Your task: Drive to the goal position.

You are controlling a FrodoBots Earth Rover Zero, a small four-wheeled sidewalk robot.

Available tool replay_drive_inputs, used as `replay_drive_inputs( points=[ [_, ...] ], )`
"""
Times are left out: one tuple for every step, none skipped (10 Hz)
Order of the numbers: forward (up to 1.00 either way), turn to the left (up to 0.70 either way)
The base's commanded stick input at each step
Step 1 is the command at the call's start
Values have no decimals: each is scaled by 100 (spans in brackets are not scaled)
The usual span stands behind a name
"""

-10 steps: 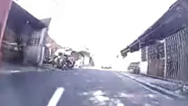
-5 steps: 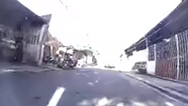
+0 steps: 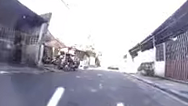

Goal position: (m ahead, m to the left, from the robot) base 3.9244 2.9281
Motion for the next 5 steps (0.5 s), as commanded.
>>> replay_drive_inputs(
  points=[
    [100, -26],
    [100, -35],
    [100, -34],
    [100, -32],
    [100, -39]
  ],
)
